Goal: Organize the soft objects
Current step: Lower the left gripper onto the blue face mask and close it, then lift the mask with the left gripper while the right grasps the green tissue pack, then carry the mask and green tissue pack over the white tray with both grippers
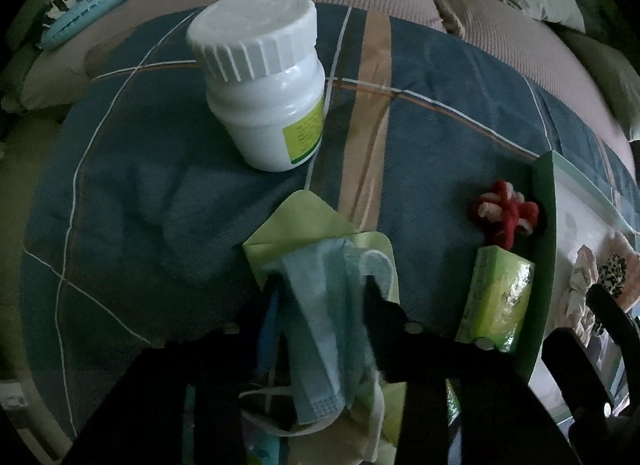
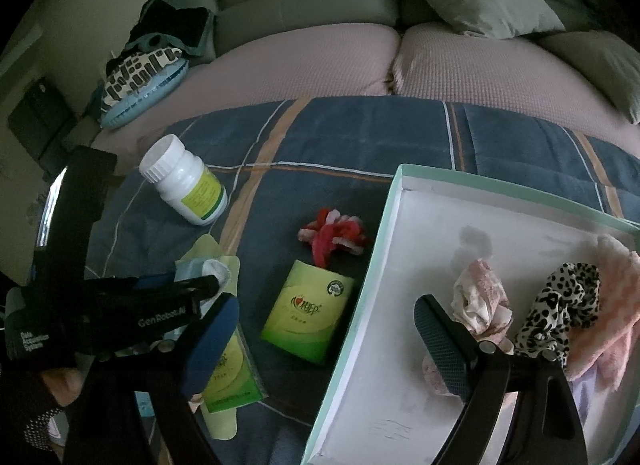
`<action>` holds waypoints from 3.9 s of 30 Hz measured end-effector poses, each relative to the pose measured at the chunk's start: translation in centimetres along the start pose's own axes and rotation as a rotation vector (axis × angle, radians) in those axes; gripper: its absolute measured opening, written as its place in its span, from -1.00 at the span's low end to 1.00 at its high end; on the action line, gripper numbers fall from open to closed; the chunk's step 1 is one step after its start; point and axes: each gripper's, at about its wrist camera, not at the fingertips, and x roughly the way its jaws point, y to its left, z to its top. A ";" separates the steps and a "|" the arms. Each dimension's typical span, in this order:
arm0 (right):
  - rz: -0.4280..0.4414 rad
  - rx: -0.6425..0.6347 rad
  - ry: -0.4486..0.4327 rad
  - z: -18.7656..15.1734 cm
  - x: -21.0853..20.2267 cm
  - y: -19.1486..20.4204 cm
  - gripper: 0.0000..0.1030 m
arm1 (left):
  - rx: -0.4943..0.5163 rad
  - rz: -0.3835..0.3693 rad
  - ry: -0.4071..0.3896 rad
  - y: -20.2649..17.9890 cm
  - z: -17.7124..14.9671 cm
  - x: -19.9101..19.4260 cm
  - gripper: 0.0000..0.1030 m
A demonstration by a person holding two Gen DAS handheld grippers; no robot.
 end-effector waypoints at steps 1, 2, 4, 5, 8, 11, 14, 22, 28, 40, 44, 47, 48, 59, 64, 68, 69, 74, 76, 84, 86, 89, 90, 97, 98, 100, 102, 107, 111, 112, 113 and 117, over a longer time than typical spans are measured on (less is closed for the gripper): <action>0.000 0.001 0.000 0.0 0.0 0.0 0.77 | 0.000 -0.005 -0.001 -0.1 0.0 0.0 -0.35; 0.000 0.004 0.001 0.0 0.0 -0.1 0.77 | -0.002 -0.011 -0.003 -0.1 0.0 0.0 -0.40; 0.001 0.008 0.001 0.0 0.0 -0.2 0.77 | -0.009 -0.029 -0.009 0.1 -0.1 0.0 -0.41; 0.001 0.008 0.001 0.0 0.0 -0.2 0.77 | -0.012 -0.041 -0.014 0.4 -0.2 -0.1 -0.41; -0.002 0.008 0.002 0.0 0.0 -0.2 0.77 | -0.026 -0.074 -0.029 1.0 -0.3 -0.4 -0.46; 0.000 0.006 0.009 0.0 0.3 -0.1 0.77 | -0.045 -0.097 -0.043 1.7 -0.2 -0.7 -0.54; -0.001 0.005 0.012 -0.1 0.4 -0.1 0.77 | -0.054 -0.108 -0.051 1.9 -0.3 -0.7 -0.60; 0.016 -0.016 0.005 -0.1 0.6 0.4 0.67 | -0.102 -0.152 -0.107 4.4 0.2 -2.4 -0.64; 0.031 -0.059 0.015 -0.1 1.3 1.3 0.51 | -0.127 -0.169 -0.131 5.2 -0.1 -3.1 -0.64; 0.026 -0.121 0.082 -0.9 3.1 3.2 0.33 | -0.163 -0.208 -0.161 6.8 -0.5 -4.5 -0.64; -0.004 -0.120 0.095 -0.9 3.3 3.3 0.26 | -0.169 -0.222 -0.161 7.0 -0.5 -4.5 -0.64; -0.021 -0.104 0.106 -0.7 3.5 3.3 0.26 | -0.174 -0.224 -0.160 7.2 -0.5 -4.4 -0.64; -0.034 -0.100 0.110 -0.7 3.6 3.5 0.26 | -0.175 -0.225 -0.160 7.2 -0.5 -4.5 -0.64; -0.116 -0.119 0.126 -0.1 5.0 4.5 0.28 | -0.186 -0.234 -0.165 7.6 -0.5 -4.6 -0.64; -0.176 -0.160 0.134 0.3 5.8 5.2 0.28 | -0.186 -0.240 -0.167 7.6 -0.5 -4.6 -0.64; -0.180 -0.155 0.147 0.5 6.2 5.4 0.28 | -0.192 -0.244 -0.167 7.8 -0.5 -4.5 -0.64; -0.145 -0.139 0.156 0.4 6.1 5.3 0.28 | -0.194 -0.244 -0.168 7.9 -0.5 -4.6 -0.64; -0.132 -0.136 0.160 -0.2 5.8 5.6 0.27 | -0.198 -0.249 -0.166 8.0 -0.6 -4.5 -0.64; -0.157 -0.140 0.163 -0.4 6.1 5.6 0.17 | -0.200 -0.252 -0.167 8.1 -0.6 -4.6 -0.64; -0.211 -0.185 0.156 -0.8 6.3 6.1 0.06 | -0.203 -0.251 -0.161 8.1 -0.6 -4.4 -0.64; -0.231 -0.207 0.159 -0.8 6.5 6.4 0.06 | -0.203 -0.251 -0.163 8.1 -0.5 -4.4 -0.64; -0.258 -0.231 0.172 -1.0 6.9 6.6 0.07 | -0.202 -0.251 -0.164 8.1 -0.6 -4.4 -0.64; -0.280 -0.240 0.188 -1.0 7.2 6.5 0.10 | -0.203 -0.251 -0.164 8.1 -0.6 -4.4 -0.64; -0.250 -0.189 0.198 -1.1 7.3 5.6 0.01 | -0.204 -0.253 -0.165 8.2 -0.7 -4.5 -0.64; -0.244 -0.183 0.195 -1.0 7.3 5.5 -0.07 | -0.204 -0.254 -0.164 8.2 -0.6 -4.5 -0.64; -0.226 -0.163 0.182 -1.0 7.1 5.4 -0.55 | -0.205 -0.254 -0.164 8.2 -0.6 -4.5 -0.64; -0.214 -0.152 0.168 -0.9 6.6 5.0 -0.56 | -0.206 -0.253 -0.165 8.2 -0.6 -4.5 -0.64; -0.156 -0.110 0.112 -0.1 4.4 4.0 -0.56 | -0.219 -0.261 -0.175 8.4 -0.7 -4.5 -0.64; -0.125 -0.087 0.048 0.0 1.9 3.9 -0.56 | -0.227 -0.280 -0.193 8.5 -0.7 -4.8 -0.64; -0.121 -0.083 0.033 0.1 1.2 3.8 -0.56 | -0.228 -0.280 -0.194 8.6 -0.7 -4.8 -0.64; -0.120 -0.078 0.019 0.1 0.5 3.7 -0.56 | -0.228 -0.275 -0.195 8.5 -0.7 -4.9 -0.64; -0.118 -0.043 -0.038 0.2 -2.3 2.6 -0.56 | -0.224 -0.272 -0.202 8.4 -0.7 -5.1 -0.64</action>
